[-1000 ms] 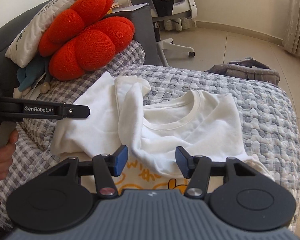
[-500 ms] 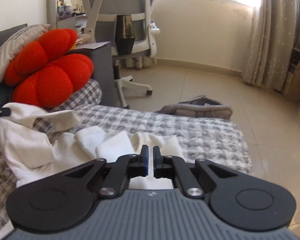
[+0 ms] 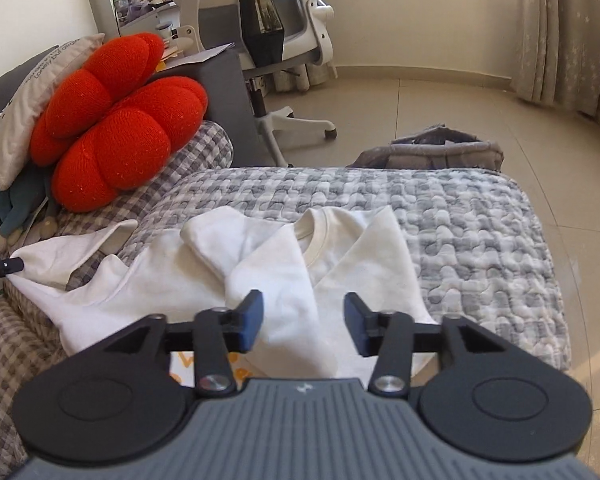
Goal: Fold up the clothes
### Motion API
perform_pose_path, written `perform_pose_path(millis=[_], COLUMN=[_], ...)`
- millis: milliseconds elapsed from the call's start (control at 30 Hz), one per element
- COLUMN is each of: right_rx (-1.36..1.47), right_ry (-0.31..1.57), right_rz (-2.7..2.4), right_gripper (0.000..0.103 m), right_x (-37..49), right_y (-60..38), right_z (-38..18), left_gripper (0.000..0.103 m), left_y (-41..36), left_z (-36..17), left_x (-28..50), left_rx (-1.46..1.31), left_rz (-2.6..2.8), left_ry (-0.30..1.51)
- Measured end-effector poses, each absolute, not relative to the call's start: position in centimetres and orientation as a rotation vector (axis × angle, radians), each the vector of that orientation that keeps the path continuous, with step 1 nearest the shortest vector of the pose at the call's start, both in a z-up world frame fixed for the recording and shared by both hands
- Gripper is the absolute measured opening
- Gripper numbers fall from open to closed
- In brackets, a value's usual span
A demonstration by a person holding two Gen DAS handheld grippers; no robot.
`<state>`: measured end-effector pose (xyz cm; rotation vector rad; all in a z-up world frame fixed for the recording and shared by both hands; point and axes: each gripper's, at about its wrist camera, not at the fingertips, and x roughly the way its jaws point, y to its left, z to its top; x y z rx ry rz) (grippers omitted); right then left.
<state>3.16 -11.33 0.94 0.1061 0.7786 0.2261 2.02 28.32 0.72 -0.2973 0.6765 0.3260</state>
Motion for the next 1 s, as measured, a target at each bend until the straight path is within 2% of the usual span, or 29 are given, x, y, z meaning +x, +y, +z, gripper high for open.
perform_pose_path(millis=[167, 233, 300, 467, 600, 867, 1000], right_rx=[0.106, 0.136, 0.154, 0.102, -0.023, -0.024, -0.014], right_ry=[0.841, 0.85, 0.802, 0.608, 0.51, 0.633, 0.743], right_rz=[0.239, 0.245, 0.228, 0.038, -0.206, -0.405, -0.414], right_gripper=[0.056, 0.018, 0.014, 0.012, 0.011, 0.011, 0.011], right_x=[4.3, 4.3, 3.8, 1.4, -0.1, 0.4, 1.3], right_y=[-9.6, -9.6, -10.1, -13.2, -15.9, -22.1, -23.3], right_z=[-1.1, -1.4, -0.4, 4.0, 5.1, 1.6, -0.5], left_gripper=[0.005, 0.005, 0.005, 0.005, 0.005, 0.005, 0.012], left_y=[29.6, 30.1, 30.6, 32.3, 32.5, 32.0, 31.8], left_z=[1.2, 1.5, 1.9, 1.9, 0.4, -3.0, -3.6], left_x=[2.2, 2.2, 2.1, 1.5, 1.3, 1.2, 0.9], left_rx=[-0.312, -0.311, -0.308, -0.308, -0.282, -0.236, -0.232], left_rz=[0.357, 0.365, 0.378, 0.401, 0.413, 0.439, 0.428], left_ry=[0.659, 0.648, 0.635, 0.638, 0.677, 0.799, 0.87])
